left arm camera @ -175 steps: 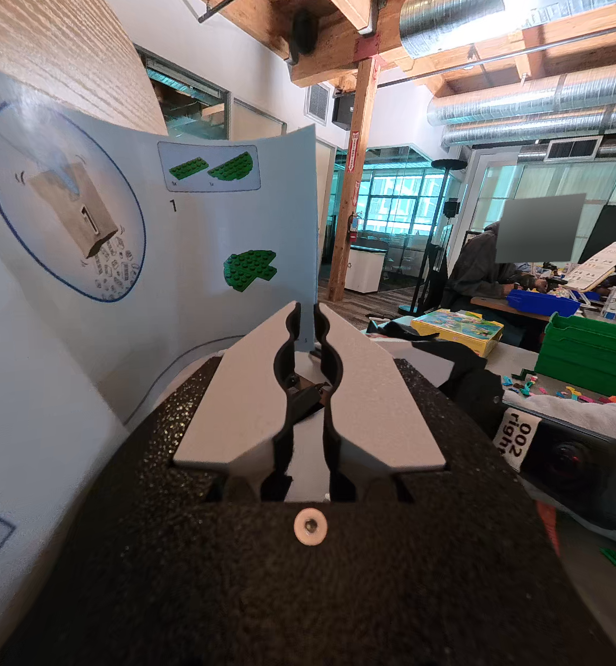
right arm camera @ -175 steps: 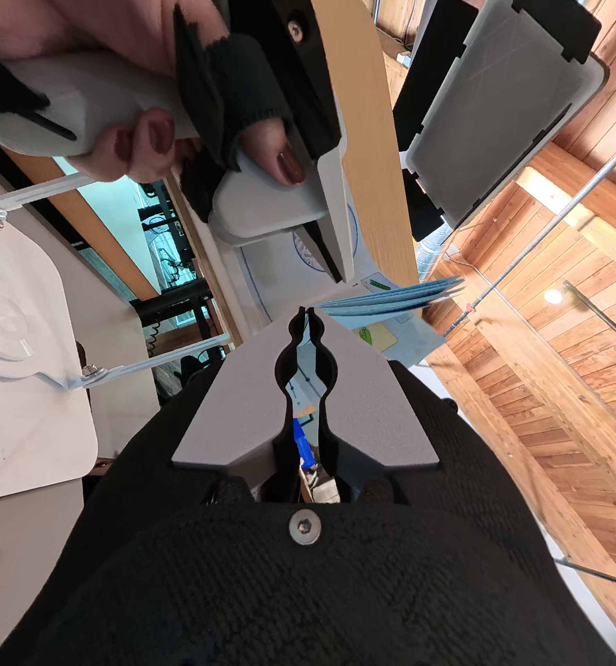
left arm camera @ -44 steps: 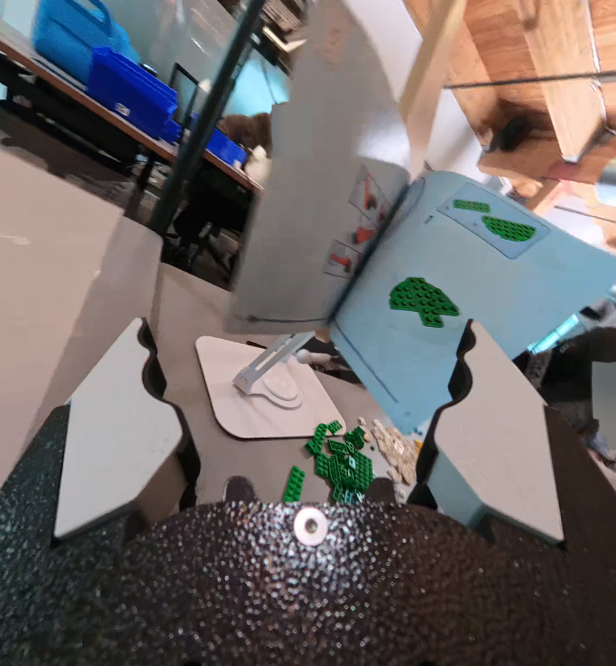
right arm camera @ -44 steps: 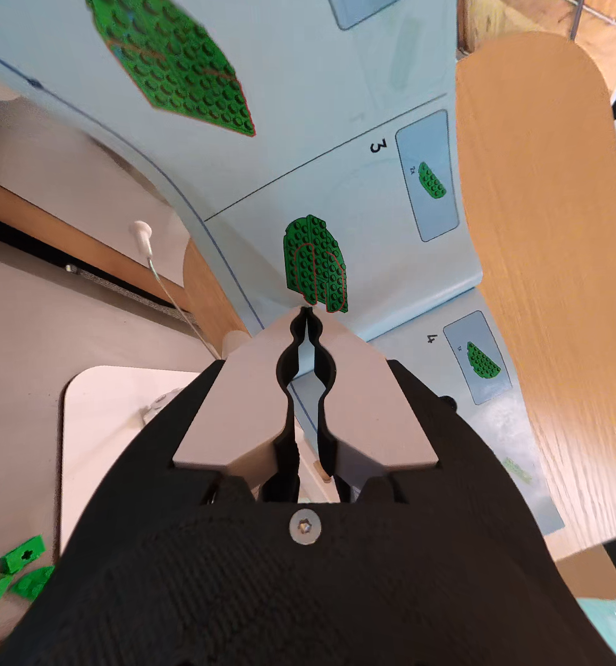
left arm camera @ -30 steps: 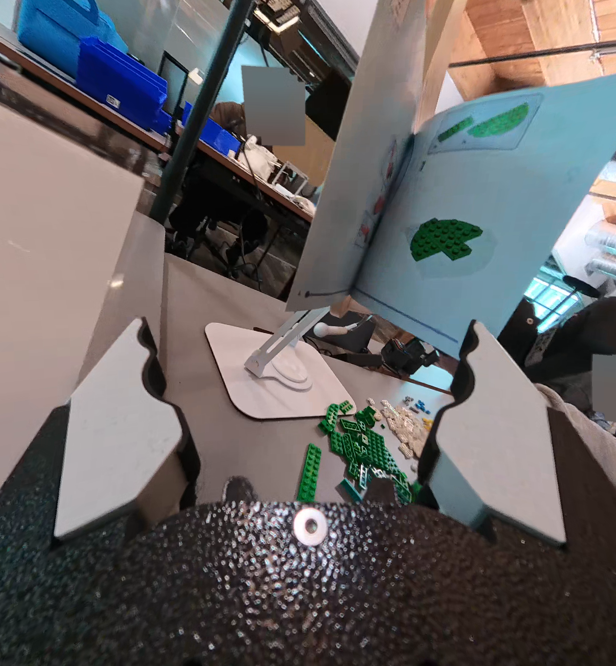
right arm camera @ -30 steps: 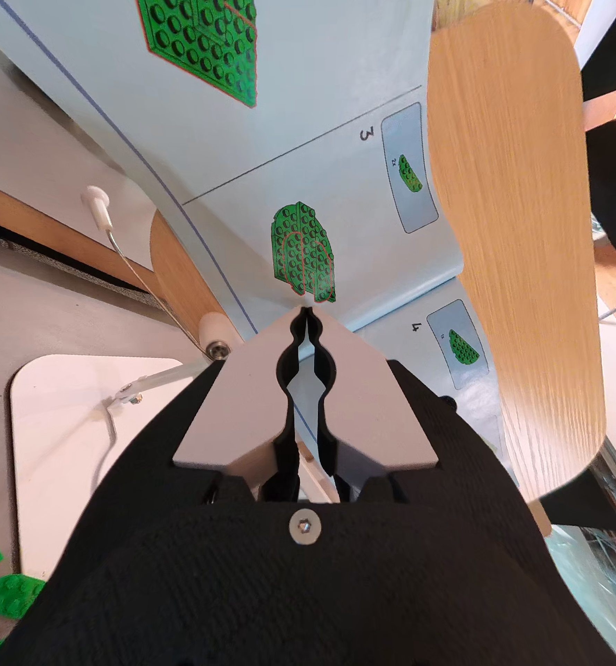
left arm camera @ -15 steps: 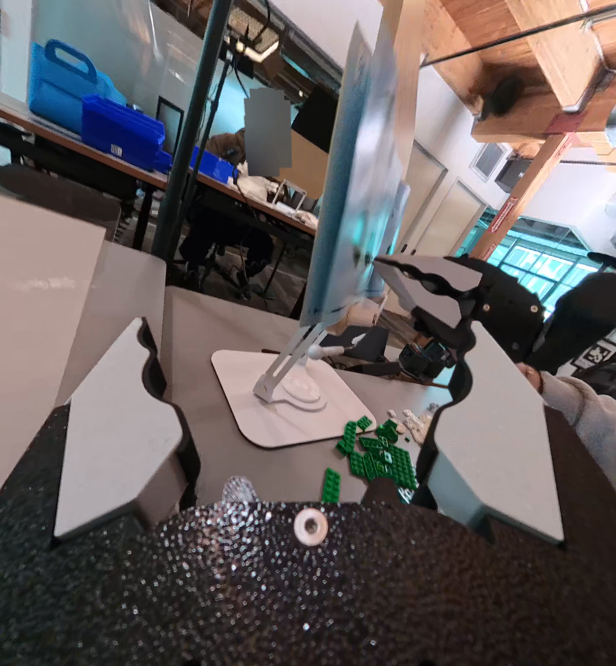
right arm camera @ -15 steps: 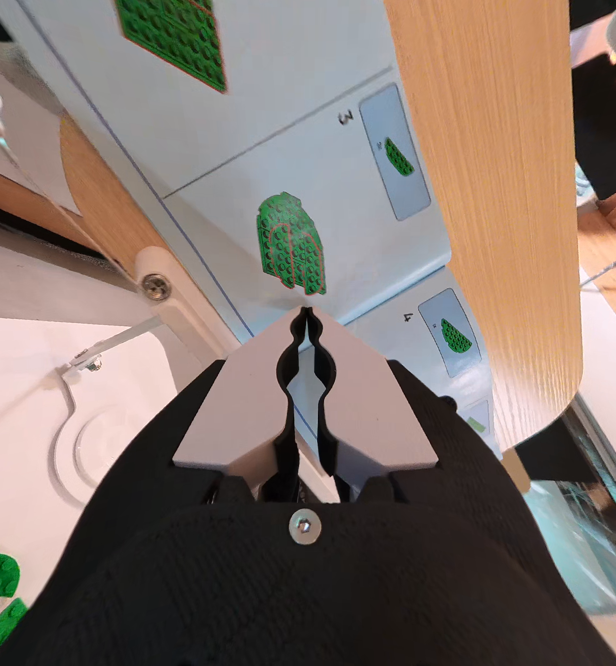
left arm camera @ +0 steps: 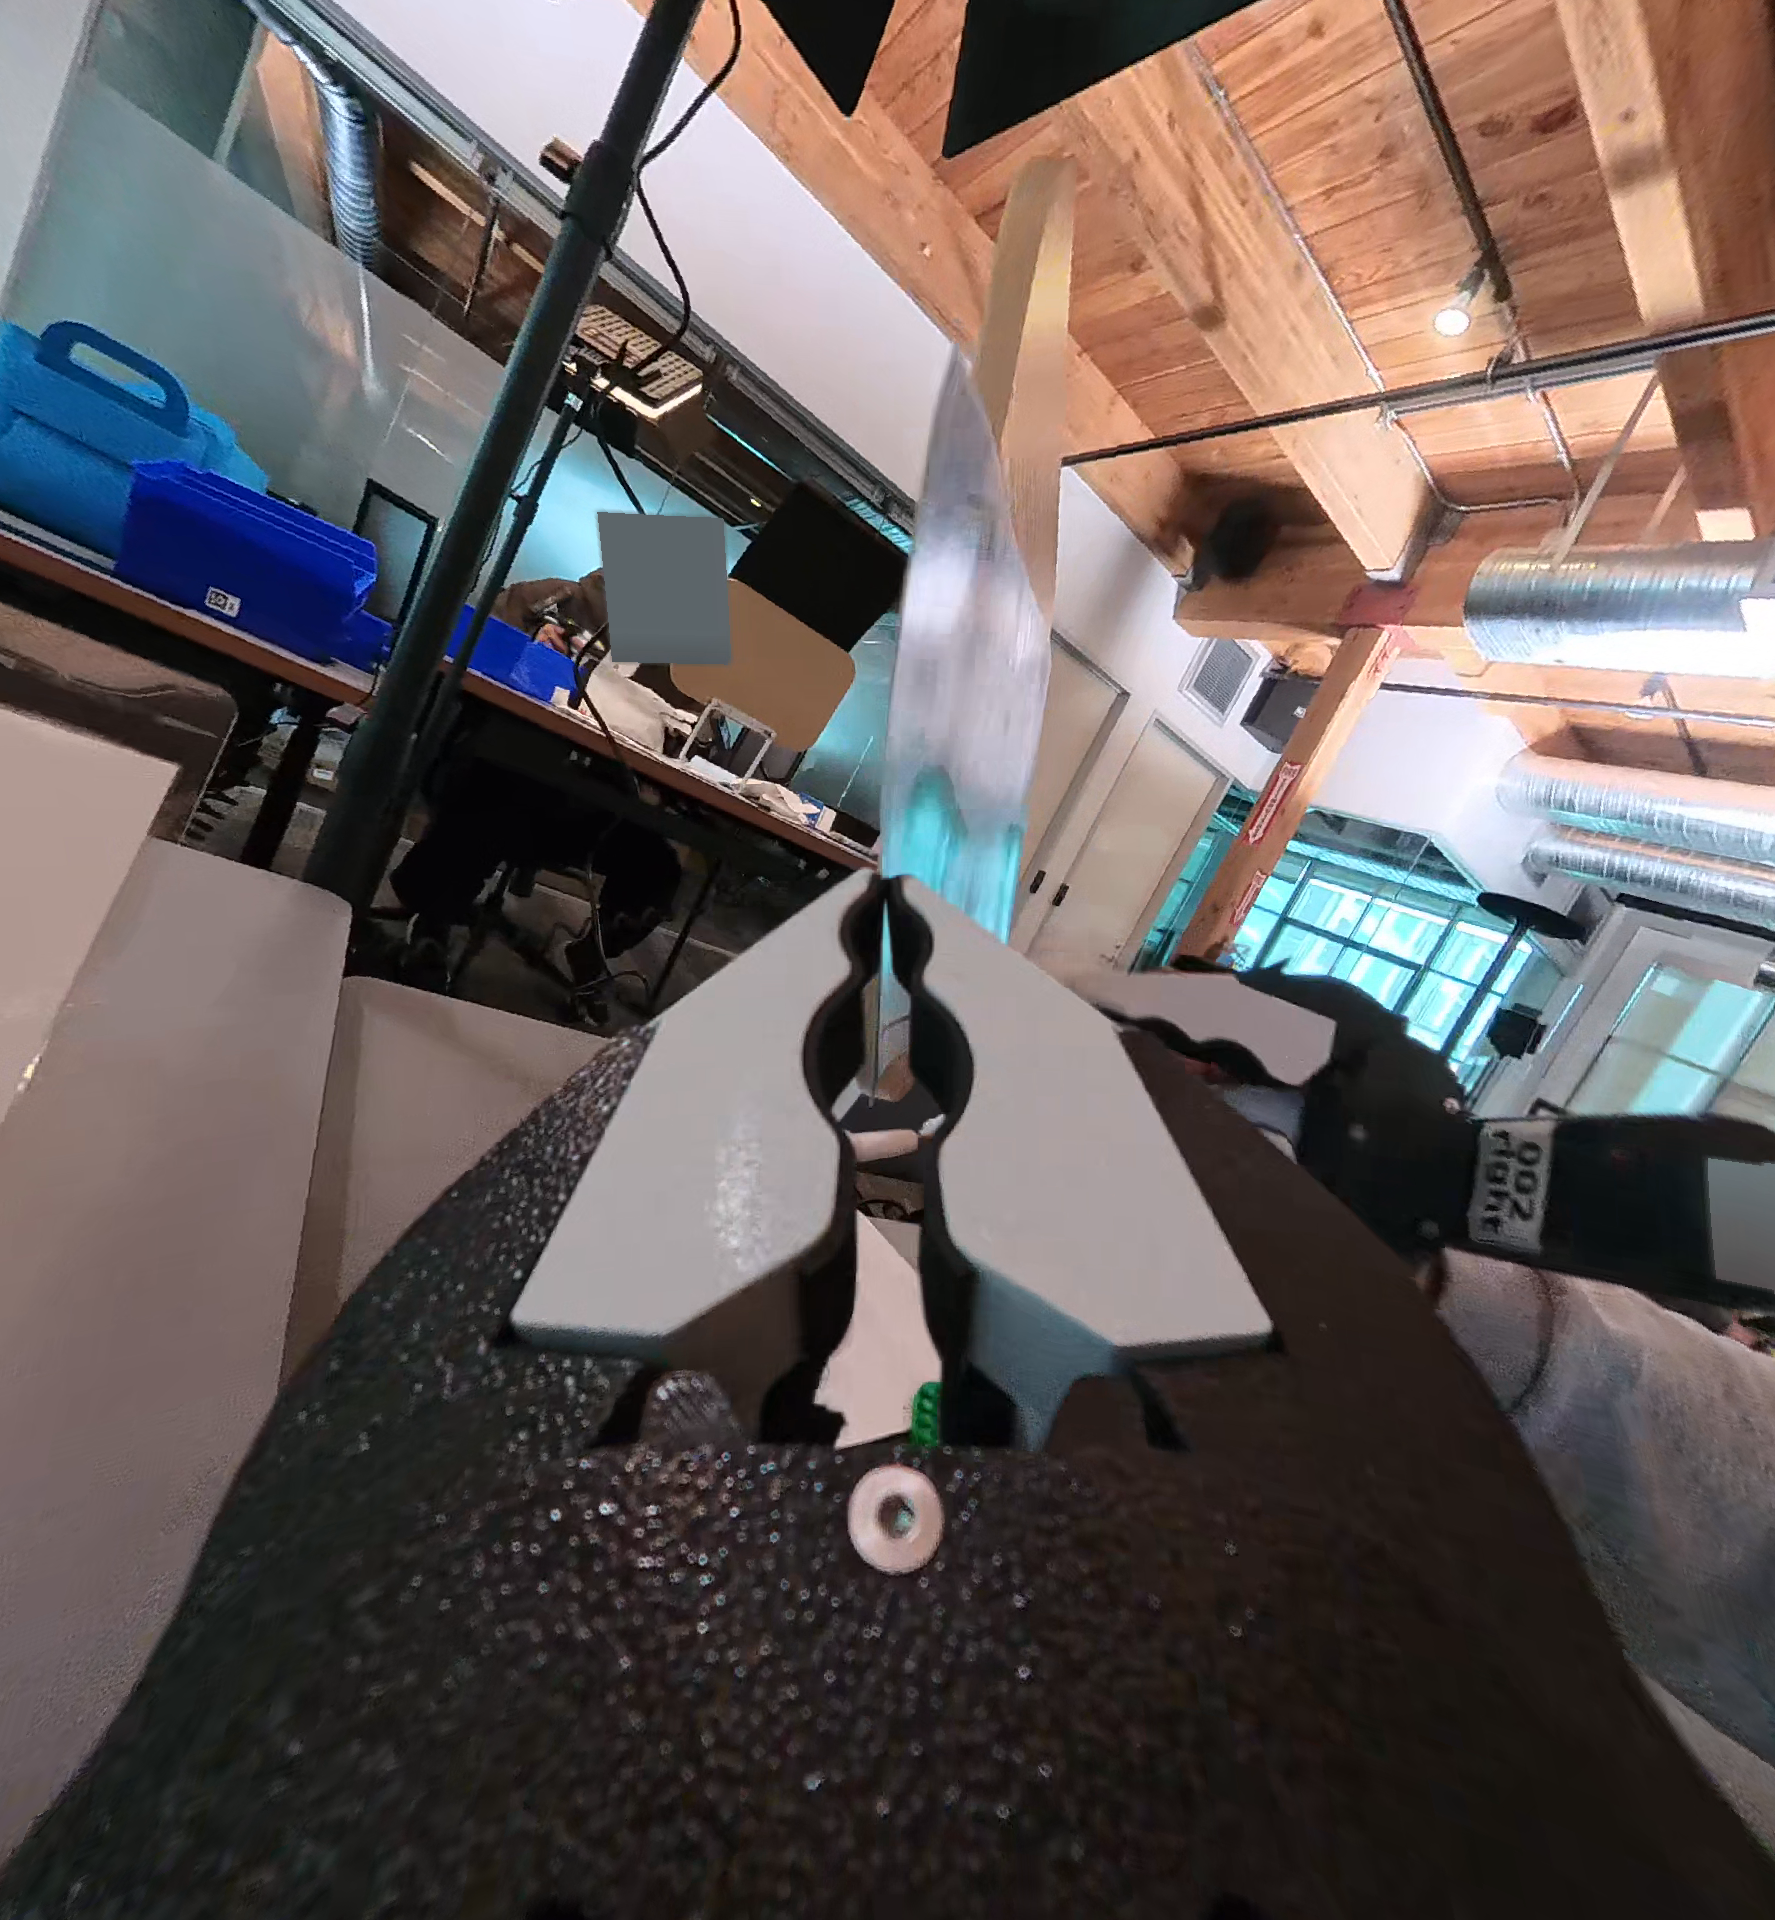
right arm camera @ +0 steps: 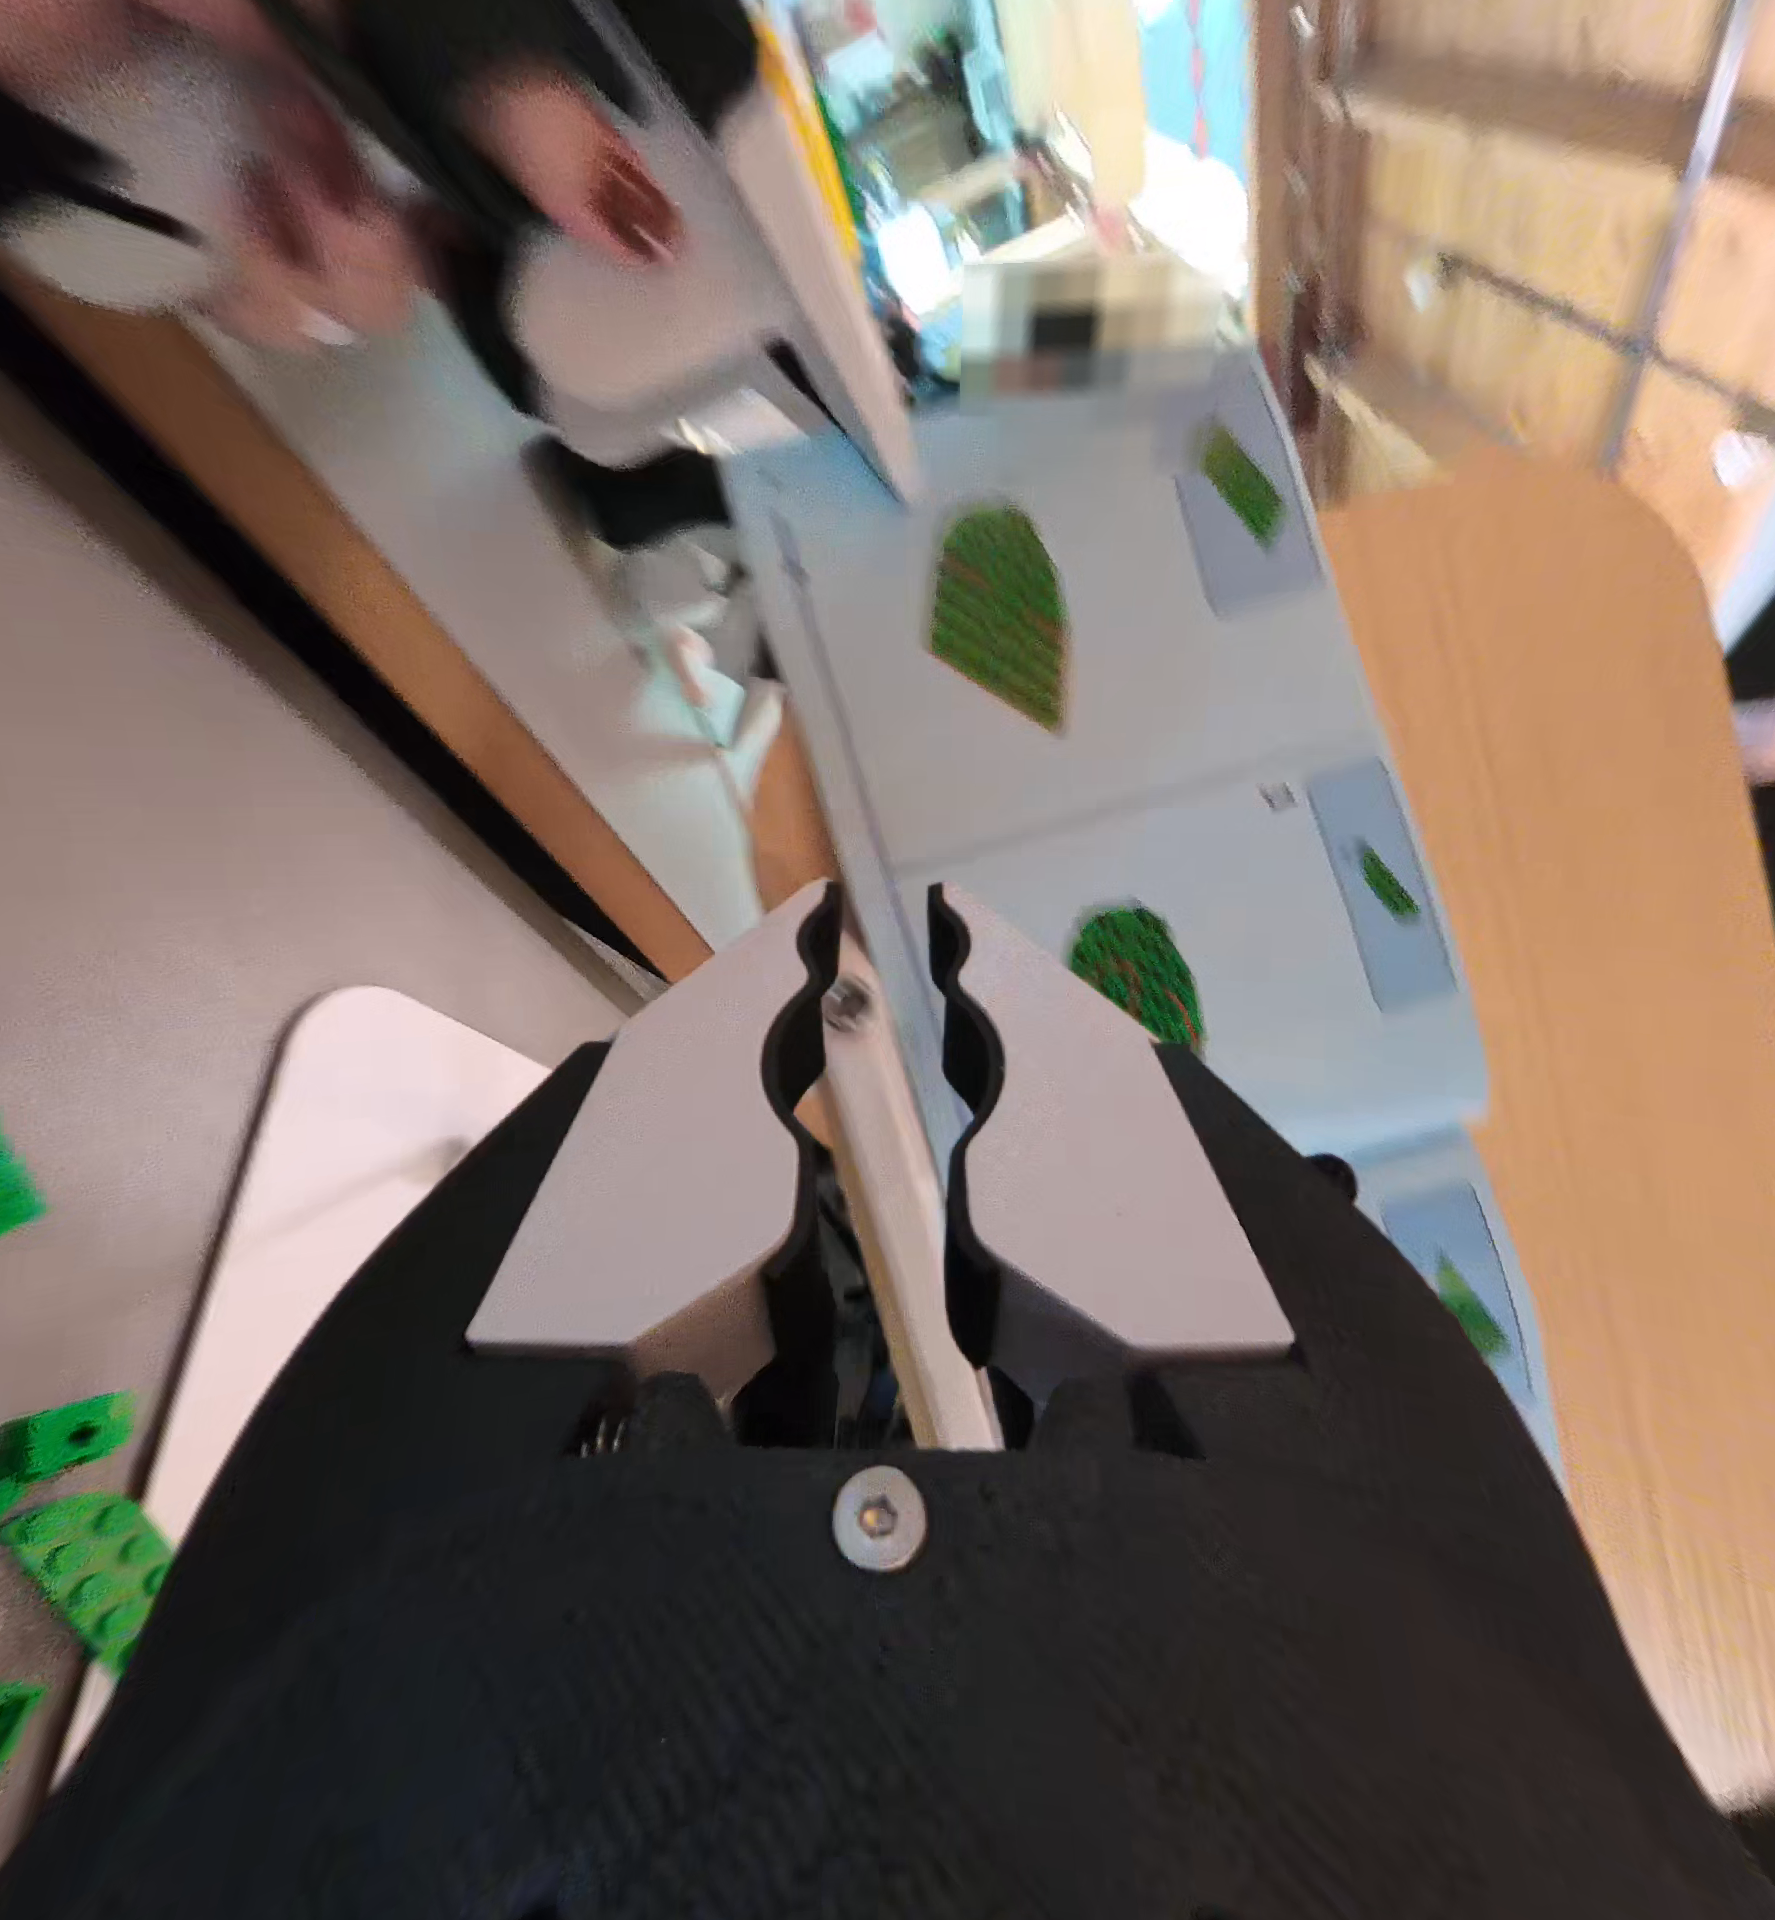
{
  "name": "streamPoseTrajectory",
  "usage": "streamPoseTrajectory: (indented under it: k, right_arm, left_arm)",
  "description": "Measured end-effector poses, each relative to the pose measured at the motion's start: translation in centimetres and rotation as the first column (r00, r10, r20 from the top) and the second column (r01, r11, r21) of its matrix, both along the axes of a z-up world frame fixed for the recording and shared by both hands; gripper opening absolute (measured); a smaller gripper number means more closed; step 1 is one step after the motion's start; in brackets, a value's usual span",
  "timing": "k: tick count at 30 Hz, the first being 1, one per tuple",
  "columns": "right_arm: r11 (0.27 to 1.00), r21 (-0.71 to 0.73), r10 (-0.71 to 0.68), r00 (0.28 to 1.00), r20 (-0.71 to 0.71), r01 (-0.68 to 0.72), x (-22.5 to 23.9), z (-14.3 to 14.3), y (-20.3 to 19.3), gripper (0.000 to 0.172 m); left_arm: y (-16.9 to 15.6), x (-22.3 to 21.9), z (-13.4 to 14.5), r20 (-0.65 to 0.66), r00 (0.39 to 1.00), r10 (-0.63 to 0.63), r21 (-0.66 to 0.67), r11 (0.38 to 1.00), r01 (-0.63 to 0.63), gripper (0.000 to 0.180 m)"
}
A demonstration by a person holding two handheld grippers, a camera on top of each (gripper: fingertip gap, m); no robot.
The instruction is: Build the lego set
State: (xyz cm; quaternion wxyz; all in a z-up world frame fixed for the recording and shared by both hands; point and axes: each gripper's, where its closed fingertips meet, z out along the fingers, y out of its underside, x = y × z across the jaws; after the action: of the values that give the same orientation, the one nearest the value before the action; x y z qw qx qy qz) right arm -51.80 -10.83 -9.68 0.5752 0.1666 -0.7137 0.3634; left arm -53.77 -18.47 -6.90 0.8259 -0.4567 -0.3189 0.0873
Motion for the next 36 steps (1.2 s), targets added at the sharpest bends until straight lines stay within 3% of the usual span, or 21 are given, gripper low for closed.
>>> streamPoseTrajectory:
  k: [4,8,10,12,17,22,29,36]
  right_arm:
    - [0.983,0.182,-0.008,0.998,-0.061,0.020,0.6,-2.6,-2.0,0.029]
    - [0.964,0.237,-0.084,0.986,-0.144,0.117,-0.7,-3.2,-2.8,0.030]
    - [0.951,0.249,-0.132,0.968,-0.214,0.185,-1.5,-2.9,-2.8,0.024]
    - [0.945,0.246,-0.150,0.955,-0.257,0.215,-1.7,-2.6,-2.9,0.005]
    - [0.991,0.048,-0.113,0.976,-0.188,0.124,-1.1,-1.5,-3.0,0.000]
    - [0.986,-0.150,-0.098,0.980,-0.175,0.072,-0.7,0.0,-2.5,0.000]
    - [0.891,-0.436,-0.155,0.988,-0.026,0.128,-1.5,2.5,-1.1,0.000]
    - [0.814,-0.545,-0.193,0.978,0.073,0.201,-2.1,3.2,-0.2,0.002]
  left_arm:
    - [0.1,0.1,0.1,-0.015,1.000,0.003,-0.021,1.000,-0.004,0.000]
    - [0.2,0.1,0.0,-0.023,1.000,0.019,-0.039,0.999,-0.020,0.000]
    - [0.2,0.0,0.0,-0.030,0.999,0.028,-0.049,0.998,-0.030,0.000]
    - [0.2,0.0,0.1,-0.039,0.998,0.044,-0.063,0.997,-0.046,0.000]
    - [0.1,-0.4,0.1,-0.057,0.992,0.115,-0.099,0.988,-0.120,0.000]
    - [0.4,-0.5,0.4,-0.094,0.983,0.156,-0.133,0.977,-0.168,0.000]
    - [0.1,0.0,0.7,-0.119,0.981,0.151,-0.129,0.978,-0.166,0.000]
    - [0.0,0.8,0.1,-0.118,0.990,0.075,-0.135,0.987,-0.091,0.000]
